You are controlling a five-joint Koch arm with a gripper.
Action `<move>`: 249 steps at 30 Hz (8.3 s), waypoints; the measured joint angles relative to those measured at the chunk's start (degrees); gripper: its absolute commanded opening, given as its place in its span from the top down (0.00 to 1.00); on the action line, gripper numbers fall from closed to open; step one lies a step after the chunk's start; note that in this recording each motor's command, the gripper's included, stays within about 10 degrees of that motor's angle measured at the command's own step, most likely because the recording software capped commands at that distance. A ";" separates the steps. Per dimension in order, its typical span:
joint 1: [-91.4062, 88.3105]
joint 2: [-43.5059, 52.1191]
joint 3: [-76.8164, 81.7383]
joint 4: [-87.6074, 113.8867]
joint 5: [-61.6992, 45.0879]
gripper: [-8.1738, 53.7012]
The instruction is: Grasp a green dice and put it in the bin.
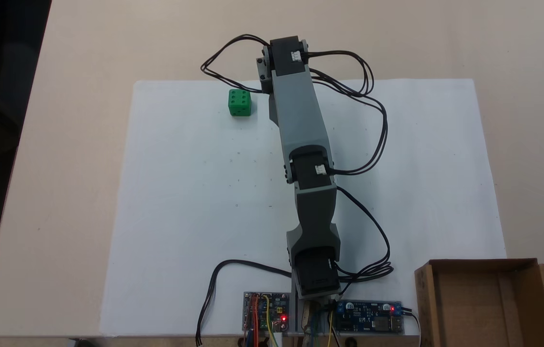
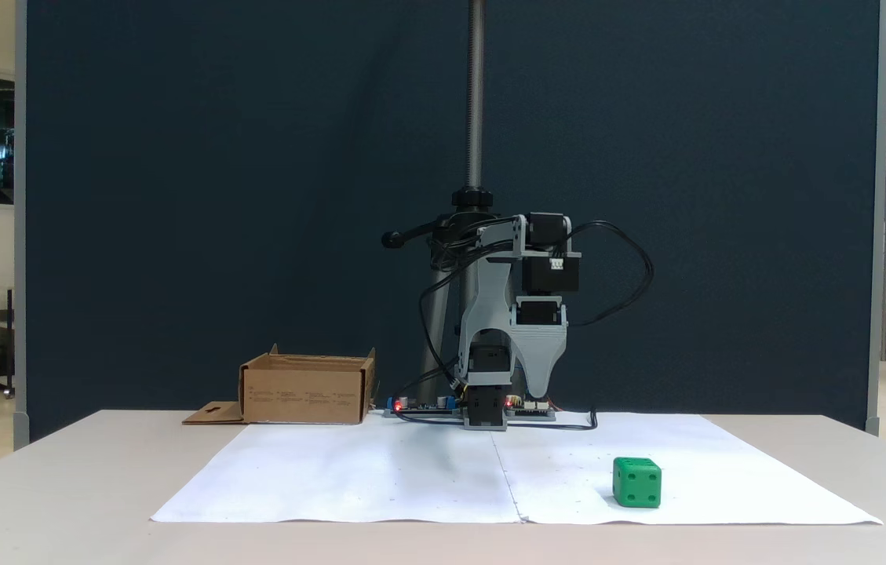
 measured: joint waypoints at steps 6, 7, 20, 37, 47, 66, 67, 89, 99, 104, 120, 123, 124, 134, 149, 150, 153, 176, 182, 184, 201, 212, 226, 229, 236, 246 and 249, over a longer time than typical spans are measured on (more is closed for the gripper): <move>-1.32 -3.16 0.00 -3.52 0.62 0.22; -1.93 -3.60 0.00 -4.04 0.62 0.22; -5.01 -13.80 -10.55 -5.10 1.85 0.22; -9.14 -19.16 -18.28 -5.45 3.16 0.22; -10.81 -22.50 -18.46 -5.98 3.16 0.22; -13.01 -25.40 -19.25 -7.21 3.96 0.22; -13.01 -25.31 -19.34 -7.38 3.96 0.22; -13.10 -27.51 -19.34 -8.53 4.04 0.25; -13.62 -27.95 -19.34 -8.44 3.96 0.29; -13.80 -28.48 -19.34 -8.53 4.04 0.29; -14.59 -28.48 -19.34 -8.53 3.96 0.68; -14.59 -28.48 -19.34 -8.44 4.04 0.68; -14.59 -28.48 -19.34 -8.53 4.04 0.68; -14.41 -28.30 -19.34 -8.53 4.83 0.68; 1.76 -18.46 -17.40 -8.53 5.19 0.68; 7.21 -14.33 -16.00 -8.53 5.19 0.68; 12.74 -9.14 -14.50 -8.53 5.19 0.68; 69.79 9.67 -6.94 -8.53 -4.75 0.68; 83.14 9.67 -6.86 -8.53 -9.93 0.68; 87.19 9.67 -6.86 -8.44 -11.87 0.68; 106.96 9.58 -3.25 -6.59 -22.24 0.68; 113.12 9.67 9.14 -6.59 -30.94 0.68; 113.20 9.40 11.07 -11.43 -32.26 0.68; 113.73 9.40 11.07 -12.83 -32.26 0.68; 114.79 9.40 12.04 -13.97 -32.26 0.21; 114.79 9.49 12.83 -15.64 -32.70 0.16; 114.70 9.49 12.83 -18.72 -32.70 0.16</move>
